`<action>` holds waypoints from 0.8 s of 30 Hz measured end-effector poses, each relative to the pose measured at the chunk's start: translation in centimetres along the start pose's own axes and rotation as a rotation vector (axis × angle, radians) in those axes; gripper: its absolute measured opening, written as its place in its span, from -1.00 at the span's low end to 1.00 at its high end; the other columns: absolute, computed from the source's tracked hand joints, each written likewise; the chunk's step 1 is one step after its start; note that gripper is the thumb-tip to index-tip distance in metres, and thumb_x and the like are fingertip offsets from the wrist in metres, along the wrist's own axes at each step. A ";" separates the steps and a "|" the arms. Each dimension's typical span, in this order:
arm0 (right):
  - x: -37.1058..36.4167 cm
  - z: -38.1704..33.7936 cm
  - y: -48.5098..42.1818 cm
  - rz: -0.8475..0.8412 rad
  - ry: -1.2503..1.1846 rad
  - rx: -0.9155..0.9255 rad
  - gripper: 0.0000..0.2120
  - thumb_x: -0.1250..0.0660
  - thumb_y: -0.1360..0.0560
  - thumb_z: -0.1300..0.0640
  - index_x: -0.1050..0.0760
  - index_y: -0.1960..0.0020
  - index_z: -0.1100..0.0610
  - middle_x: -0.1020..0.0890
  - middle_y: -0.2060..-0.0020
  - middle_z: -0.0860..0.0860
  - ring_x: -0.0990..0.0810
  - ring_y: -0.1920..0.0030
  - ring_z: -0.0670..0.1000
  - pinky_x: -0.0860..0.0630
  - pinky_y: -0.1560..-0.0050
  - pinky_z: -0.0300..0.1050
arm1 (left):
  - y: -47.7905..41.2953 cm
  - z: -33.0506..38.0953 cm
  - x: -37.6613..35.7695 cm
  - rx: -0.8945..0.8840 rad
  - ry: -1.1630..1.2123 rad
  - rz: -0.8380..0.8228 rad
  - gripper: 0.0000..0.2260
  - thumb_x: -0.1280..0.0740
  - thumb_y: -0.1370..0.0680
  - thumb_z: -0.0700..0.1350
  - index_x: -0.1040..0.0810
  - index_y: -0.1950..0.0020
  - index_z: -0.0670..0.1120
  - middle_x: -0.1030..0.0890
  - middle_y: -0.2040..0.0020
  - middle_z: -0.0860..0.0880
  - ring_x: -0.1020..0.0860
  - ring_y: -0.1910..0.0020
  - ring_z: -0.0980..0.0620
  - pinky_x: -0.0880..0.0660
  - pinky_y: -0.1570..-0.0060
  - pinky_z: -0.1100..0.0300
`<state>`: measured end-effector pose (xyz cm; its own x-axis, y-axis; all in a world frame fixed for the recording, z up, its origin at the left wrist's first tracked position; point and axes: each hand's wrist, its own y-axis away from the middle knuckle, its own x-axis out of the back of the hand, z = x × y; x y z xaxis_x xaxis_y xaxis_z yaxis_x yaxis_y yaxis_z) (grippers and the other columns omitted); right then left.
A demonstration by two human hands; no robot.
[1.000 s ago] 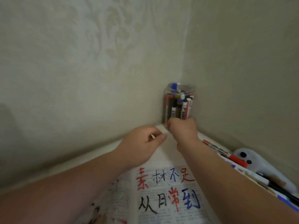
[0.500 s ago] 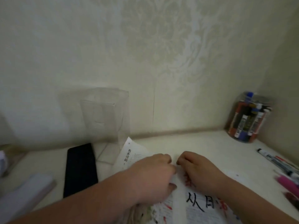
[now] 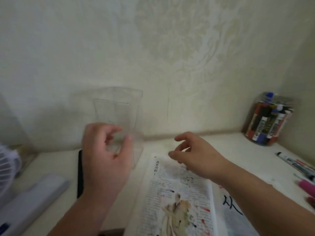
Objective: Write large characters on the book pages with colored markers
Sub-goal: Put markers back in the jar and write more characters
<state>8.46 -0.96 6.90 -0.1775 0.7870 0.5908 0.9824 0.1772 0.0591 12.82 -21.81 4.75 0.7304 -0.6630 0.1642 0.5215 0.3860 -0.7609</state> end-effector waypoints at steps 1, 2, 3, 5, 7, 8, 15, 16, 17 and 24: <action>-1.2 -0.8 0.0 -0.040 -0.016 0.016 -0.49 -0.49 -0.47 -0.09 -0.40 -0.35 -0.12 -0.59 -0.10 -0.11 -0.69 0.09 -0.03 -0.66 0.14 -0.08 | -0.5 -1.2 1.1 0.135 -0.004 0.091 -0.70 -0.47 -0.49 -0.05 -0.46 -0.15 -0.01 -0.52 -0.12 0.00 -0.55 -0.05 0.00 -0.45 -0.03 0.28; -2.3 -1.6 -0.1 -0.070 -0.021 0.036 -0.38 -0.49 -0.47 -0.10 -0.32 -0.45 -0.14 -0.56 -0.17 -0.13 -0.66 0.04 -0.10 -0.64 0.12 -0.15 | -1.1 -2.1 1.7 0.306 -0.006 0.084 -0.55 -0.52 -0.47 0.00 -0.41 -0.27 -0.01 -0.48 -0.24 -0.03 -0.52 -0.18 -0.01 -0.42 -0.13 0.25; -3.3 -2.4 -0.2 -0.091 -0.041 0.062 -0.28 -0.49 -0.47 -0.09 -0.23 -0.53 -0.15 -0.52 -0.25 -0.13 -0.63 -0.05 -0.14 -0.62 0.06 -0.20 | -1.6 -2.8 1.8 0.483 0.012 0.009 -0.37 -0.56 -0.41 0.06 -0.35 -0.38 -0.01 -0.45 -0.35 -0.02 -0.47 -0.30 0.02 -0.39 -0.23 0.21; -5.1 -3.8 -0.3 -0.117 -0.130 0.103 -0.12 -0.50 -0.48 -0.03 -0.04 -0.62 -0.19 -0.42 -0.38 -0.14 -0.52 -0.26 -0.14 -0.59 -0.12 -0.14 | -2.1 -3.4 1.7 0.668 0.119 -0.196 -0.17 -0.56 -0.29 0.22 -0.31 -0.49 0.11 -0.45 -0.41 0.09 -0.42 -0.41 0.11 -0.34 -0.39 0.12; -6.4 -5.0 -0.4 -0.140 -0.271 0.150 -0.06 -0.51 -0.46 0.05 0.02 -0.60 -0.28 -0.42 -0.37 -0.22 -0.48 -0.31 -0.16 -0.53 -0.23 -0.12 | -2.0 -3.0 1.2 0.708 0.235 -0.307 -0.37 -0.52 -0.24 0.23 -0.45 -0.29 0.32 -0.55 -0.28 0.23 -0.50 -0.33 0.18 -0.41 -0.38 0.03; -6.8 -5.3 -0.4 -0.147 -0.327 0.190 -0.06 -0.51 -0.44 0.10 -0.01 -0.58 -0.32 -0.49 -0.32 -0.29 -0.52 -0.27 -0.21 -0.51 -0.25 -0.17 | -1.8 -2.5 1.0 0.689 0.263 -0.326 -0.50 -0.53 -0.29 0.16 -0.48 -0.18 0.36 -0.59 -0.19 0.28 -0.54 -0.25 0.24 -0.47 -0.31 0.06; -2.1 -4.8 1.3 -0.025 -0.392 0.353 -0.22 -0.38 -0.42 0.37 -0.33 -0.36 -0.39 -0.65 -0.16 -0.12 -0.65 -0.18 -0.10 -0.60 -0.21 -0.05 | -0.8 3.9 -0.4 0.381 0.444 -0.483 -0.50 -0.38 -0.53 -0.26 -0.47 -0.34 0.23 -0.63 -0.18 0.21 -0.58 -0.17 0.29 -0.51 -0.05 0.35; -0.6 -4.4 1.6 0.039 -0.388 0.337 -0.25 -0.40 -0.43 0.35 -0.36 -0.24 -0.47 -0.66 -0.11 -0.14 -0.66 -0.14 -0.12 -0.60 -0.20 -0.08 | -0.9 4.6 -1.4 0.377 0.479 -0.518 -0.50 -0.40 -0.49 -0.16 -0.46 -0.35 0.26 -0.61 -0.22 0.18 -0.58 -0.20 0.25 -0.52 -0.10 0.27; 1.2 -3.7 1.8 0.107 -0.386 0.308 -0.27 -0.41 -0.43 0.33 -0.34 -0.11 -0.53 -0.65 -0.05 -0.18 -0.66 -0.10 -0.15 -0.60 -0.16 -0.14 | -0.9 5.4 -2.8 0.380 0.507 -0.549 -0.49 -0.40 -0.44 -0.06 -0.45 -0.35 0.30 -0.59 -0.26 0.17 -0.57 -0.23 0.24 -0.51 -0.14 0.19; 13.0 3.1 1.1 0.371 -0.486 0.113 -0.51 -0.43 -0.52 0.21 -0.31 -0.15 -0.31 -0.63 0.12 -0.29 -0.63 0.18 -0.36 -0.45 0.20 -0.34 | -0.4 11.7 -16.9 0.364 0.468 -0.809 -0.20 -0.39 -0.24 0.15 -0.31 -0.49 0.26 -0.49 -0.41 0.11 -0.51 -0.35 0.08 -0.43 -0.37 -0.11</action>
<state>7.07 11.30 12.12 0.1427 0.9825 0.1198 0.9761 -0.1197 -0.1811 5.40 -3.30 9.64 -0.1097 -0.9684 0.2240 0.9450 -0.1715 -0.2785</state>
